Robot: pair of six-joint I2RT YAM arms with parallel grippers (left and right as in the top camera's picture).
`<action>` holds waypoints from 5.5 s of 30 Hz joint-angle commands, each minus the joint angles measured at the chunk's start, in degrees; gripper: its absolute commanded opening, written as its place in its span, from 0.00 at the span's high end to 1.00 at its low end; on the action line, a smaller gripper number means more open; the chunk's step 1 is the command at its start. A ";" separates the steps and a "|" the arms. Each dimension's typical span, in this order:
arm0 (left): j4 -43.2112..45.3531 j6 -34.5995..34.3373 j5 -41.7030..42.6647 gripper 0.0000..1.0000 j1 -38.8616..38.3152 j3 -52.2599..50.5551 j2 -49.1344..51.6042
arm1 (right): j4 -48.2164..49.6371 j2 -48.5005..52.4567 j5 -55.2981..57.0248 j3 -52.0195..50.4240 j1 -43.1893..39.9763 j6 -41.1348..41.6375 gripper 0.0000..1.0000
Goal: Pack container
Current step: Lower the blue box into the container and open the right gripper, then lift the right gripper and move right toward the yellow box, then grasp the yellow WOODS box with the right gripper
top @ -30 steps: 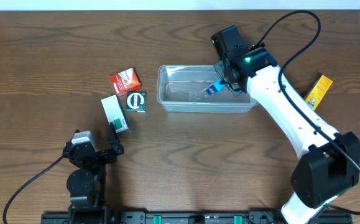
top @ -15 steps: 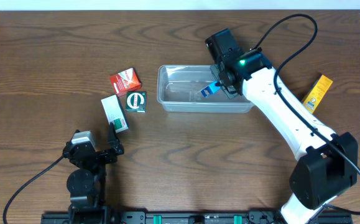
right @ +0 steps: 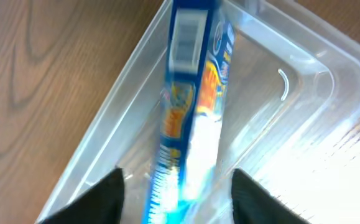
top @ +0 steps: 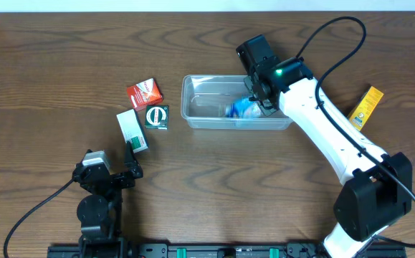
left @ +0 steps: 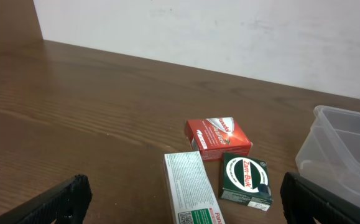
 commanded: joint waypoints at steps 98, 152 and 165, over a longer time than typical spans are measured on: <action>-2.01 0.79 -1.70 0.02 0.20 -1.20 -0.07 | 35.08 0.61 1.11 -20.63 -0.44 -65.94 0.73; -2.01 0.79 -1.70 0.02 0.20 -1.20 -0.07 | 17.40 -2.03 -2.25 -20.74 -39.47 -42.99 0.01; -2.01 0.79 -1.70 0.02 0.20 -1.20 -0.07 | 21.66 0.22 -2.82 -20.79 -41.31 -48.46 0.03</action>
